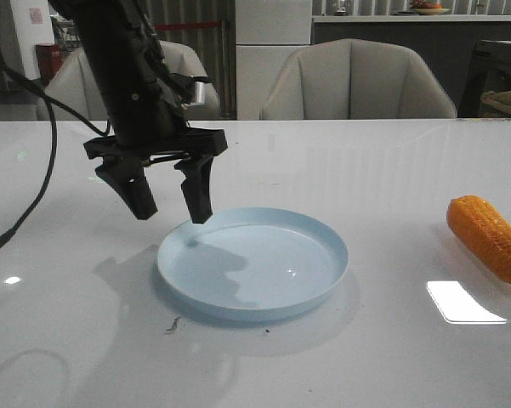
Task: Place corn on plate with both arms
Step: 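Lift the plate with the left gripper and set it mid-table, then open the left gripper and raise it away from the plate, then lower the right gripper onto the orange corn cob and grasp it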
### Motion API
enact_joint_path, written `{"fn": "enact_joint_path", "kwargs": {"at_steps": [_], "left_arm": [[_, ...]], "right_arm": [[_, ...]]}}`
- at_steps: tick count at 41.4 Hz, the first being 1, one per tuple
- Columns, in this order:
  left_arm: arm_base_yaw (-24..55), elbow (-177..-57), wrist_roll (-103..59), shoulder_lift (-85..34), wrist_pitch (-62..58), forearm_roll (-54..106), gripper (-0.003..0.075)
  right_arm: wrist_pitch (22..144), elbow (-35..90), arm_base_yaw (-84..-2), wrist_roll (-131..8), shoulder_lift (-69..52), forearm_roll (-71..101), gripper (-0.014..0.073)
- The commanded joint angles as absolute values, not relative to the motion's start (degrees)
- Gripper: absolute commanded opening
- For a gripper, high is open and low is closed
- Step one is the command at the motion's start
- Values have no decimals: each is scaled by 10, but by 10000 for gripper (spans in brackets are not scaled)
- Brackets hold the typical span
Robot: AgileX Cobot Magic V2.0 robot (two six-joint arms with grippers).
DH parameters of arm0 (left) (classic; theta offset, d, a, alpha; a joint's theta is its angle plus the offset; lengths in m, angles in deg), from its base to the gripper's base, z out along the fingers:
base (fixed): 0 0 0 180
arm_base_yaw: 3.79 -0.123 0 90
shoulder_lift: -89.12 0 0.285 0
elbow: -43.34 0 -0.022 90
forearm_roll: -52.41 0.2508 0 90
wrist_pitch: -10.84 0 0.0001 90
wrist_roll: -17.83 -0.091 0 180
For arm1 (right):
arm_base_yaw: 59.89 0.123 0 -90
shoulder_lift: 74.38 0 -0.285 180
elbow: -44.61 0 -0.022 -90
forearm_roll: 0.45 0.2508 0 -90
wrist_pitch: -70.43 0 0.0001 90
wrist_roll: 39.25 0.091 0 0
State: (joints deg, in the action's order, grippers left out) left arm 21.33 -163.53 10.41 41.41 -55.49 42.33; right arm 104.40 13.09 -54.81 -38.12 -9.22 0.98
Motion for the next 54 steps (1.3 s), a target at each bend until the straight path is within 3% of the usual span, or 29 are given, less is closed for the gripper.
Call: {"fn": "enact_joint_path", "kwargs": {"at_steps": [1, 12, 29, 35, 42, 54], "left_arm": [[216, -1690, 102, 380, -591, 468, 536], [216, -1775, 192, 355, -585, 599, 462], [153, -1740, 193, 164, -458, 617, 355], [95, -1654, 193, 77, -417, 617, 323], [39, -1475, 193, -46, -320, 617, 287], [26, -1150, 193, -243, -109, 615, 198]], "right_arm": [[1005, 152, -550, -382, -98, 5, 447], [1006, 152, -550, -382, -98, 5, 447], [1062, 152, -550, -382, -94, 5, 447], [1075, 163, -550, -354, -68, 4, 447], [1118, 216, -550, -342, 8, 3, 447], [1180, 343, -550, -342, 162, -8, 447]]}}
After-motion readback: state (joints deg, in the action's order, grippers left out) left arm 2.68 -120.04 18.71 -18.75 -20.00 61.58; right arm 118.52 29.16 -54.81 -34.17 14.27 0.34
